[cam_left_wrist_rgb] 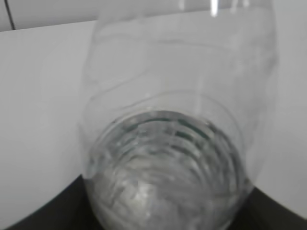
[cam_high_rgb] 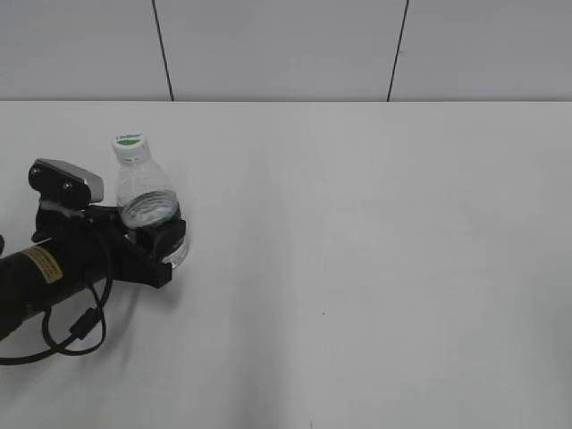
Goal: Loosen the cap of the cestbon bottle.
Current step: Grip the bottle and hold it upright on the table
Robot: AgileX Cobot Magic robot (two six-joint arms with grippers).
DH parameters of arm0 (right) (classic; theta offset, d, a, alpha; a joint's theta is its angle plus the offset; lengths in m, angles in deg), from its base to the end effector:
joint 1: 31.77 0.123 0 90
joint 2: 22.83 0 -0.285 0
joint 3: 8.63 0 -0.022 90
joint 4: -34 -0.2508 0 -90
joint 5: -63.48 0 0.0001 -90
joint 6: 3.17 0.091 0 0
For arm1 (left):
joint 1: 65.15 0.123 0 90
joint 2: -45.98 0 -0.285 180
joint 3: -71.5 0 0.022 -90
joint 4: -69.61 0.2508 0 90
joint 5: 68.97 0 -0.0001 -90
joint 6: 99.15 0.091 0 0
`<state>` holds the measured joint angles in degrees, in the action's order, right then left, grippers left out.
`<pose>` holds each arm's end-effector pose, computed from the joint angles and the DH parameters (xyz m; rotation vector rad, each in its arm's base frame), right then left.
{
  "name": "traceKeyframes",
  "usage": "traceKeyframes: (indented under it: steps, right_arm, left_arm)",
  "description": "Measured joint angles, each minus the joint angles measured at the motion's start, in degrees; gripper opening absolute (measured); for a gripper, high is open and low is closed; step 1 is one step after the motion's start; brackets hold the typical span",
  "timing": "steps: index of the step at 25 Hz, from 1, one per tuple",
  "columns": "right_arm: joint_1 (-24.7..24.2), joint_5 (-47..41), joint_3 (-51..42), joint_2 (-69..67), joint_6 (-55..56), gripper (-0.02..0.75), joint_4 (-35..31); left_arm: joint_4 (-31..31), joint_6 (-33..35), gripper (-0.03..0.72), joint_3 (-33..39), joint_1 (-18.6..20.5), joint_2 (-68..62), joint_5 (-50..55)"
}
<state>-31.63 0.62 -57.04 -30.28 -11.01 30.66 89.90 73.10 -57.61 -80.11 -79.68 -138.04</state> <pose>-0.0077 0.0047 0.2752 -0.1484 2.0653 -0.0125 0.2675 -0.1020 0.0778 0.4675 1.8515 -0.4924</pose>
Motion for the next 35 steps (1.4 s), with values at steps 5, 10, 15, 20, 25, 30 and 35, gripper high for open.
traceKeyframes:
  steps: [5, 10, 15, 20, 25, 30, 35]
  right_arm:
    - [0.00, 0.00, 0.00, 0.00, 0.00, 0.465, 0.00]
    - [0.00, 0.00, 0.00, 0.00, 0.00, 0.465, 0.00]
    - [0.00, 0.00, 0.00, 0.00, 0.00, 0.465, 0.00]
    - [0.00, 0.00, 0.00, 0.00, 0.00, 0.465, 0.00]
    - [0.00, 0.00, 0.00, 0.00, 0.00, 0.465, 0.00]
    - [0.00, 0.00, 0.00, 0.00, 0.00, 0.465, 0.00]
    - [0.00, 0.00, 0.00, 0.00, 0.00, 0.465, 0.00]
  left_arm:
    - [5.05, -0.07, 0.374, -1.60, 0.00, -0.01, 1.17]
    - [13.24, -5.01, 0.370, -6.43, -0.06, -0.05, 1.76]
    - [16.92, -9.47, 0.370, -13.45, -2.40, -0.05, 2.14]
    - [18.48, -10.54, 0.370, -20.45, -8.16, -0.11, 7.18]
    - [18.48, -10.73, 0.370, -25.34, -11.77, -1.45, 11.07]
    - [18.42, -13.11, 0.370, -28.74, -13.01, -6.42, 11.42]
    - [18.11, -13.59, 0.370, -29.34, -13.01, -9.30, 12.31]
